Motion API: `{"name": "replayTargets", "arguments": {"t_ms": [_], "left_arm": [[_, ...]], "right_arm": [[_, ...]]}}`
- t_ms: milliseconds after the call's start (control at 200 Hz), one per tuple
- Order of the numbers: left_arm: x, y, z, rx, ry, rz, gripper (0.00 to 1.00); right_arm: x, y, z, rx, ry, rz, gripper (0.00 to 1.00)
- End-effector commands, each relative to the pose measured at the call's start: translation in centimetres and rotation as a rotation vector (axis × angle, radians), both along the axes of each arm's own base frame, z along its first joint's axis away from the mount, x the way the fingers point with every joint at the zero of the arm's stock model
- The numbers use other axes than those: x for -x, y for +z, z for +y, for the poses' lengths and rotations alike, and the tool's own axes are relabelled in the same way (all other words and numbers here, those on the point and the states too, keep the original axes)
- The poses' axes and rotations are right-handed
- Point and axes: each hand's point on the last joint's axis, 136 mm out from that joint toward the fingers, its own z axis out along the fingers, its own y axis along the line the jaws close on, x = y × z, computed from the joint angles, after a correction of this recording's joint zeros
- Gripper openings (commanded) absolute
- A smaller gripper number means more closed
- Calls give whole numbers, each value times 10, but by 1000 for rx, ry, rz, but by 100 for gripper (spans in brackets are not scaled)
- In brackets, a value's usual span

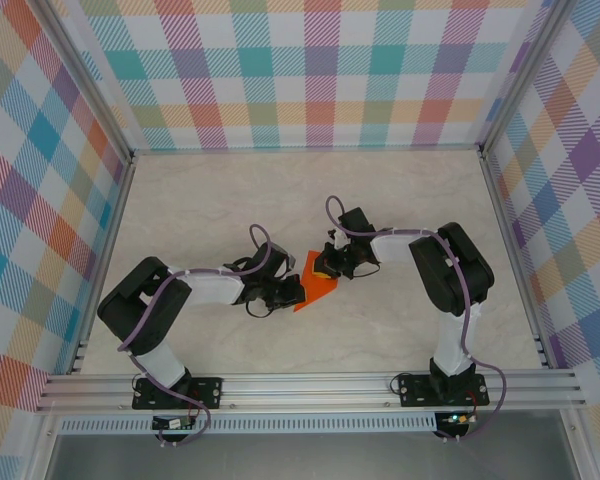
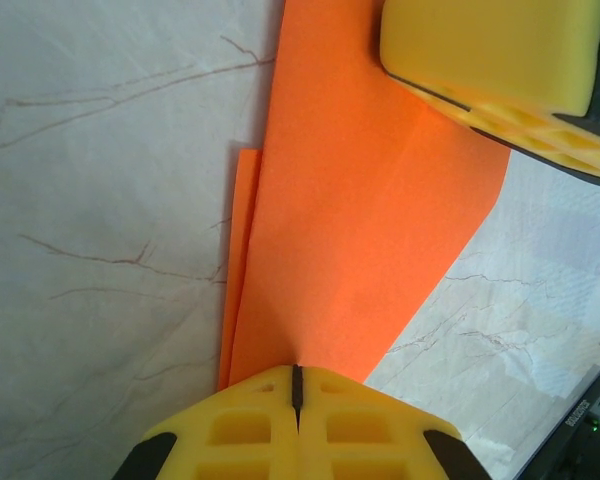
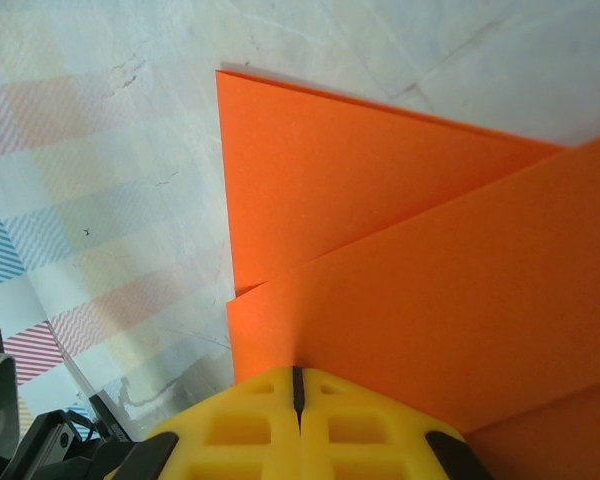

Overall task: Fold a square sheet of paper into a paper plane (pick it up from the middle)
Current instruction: Fourth fold the wing at the center of the table.

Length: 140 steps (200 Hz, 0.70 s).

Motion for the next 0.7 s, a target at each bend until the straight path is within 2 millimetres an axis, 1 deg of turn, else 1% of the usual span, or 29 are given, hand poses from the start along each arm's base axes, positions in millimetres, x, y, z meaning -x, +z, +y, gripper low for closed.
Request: {"name": "replayTargets", "arguments": {"t_ms": [0,305,475,695], "left_arm": [[28,-31,26,-104,12,124,0],[51,-25,38,-123,-37,152,0],[58,-20,39,-125,-58,155,0],[65,-19,44,-144,-68,163,0]], "right_arm": [[21,-59,-36,221,-51,118,0],[25,-67,-46,294,-70,161,0],[24,-67,-47,298,-72,162,0],[24,-66,-46,296,-74,162,0]]}}
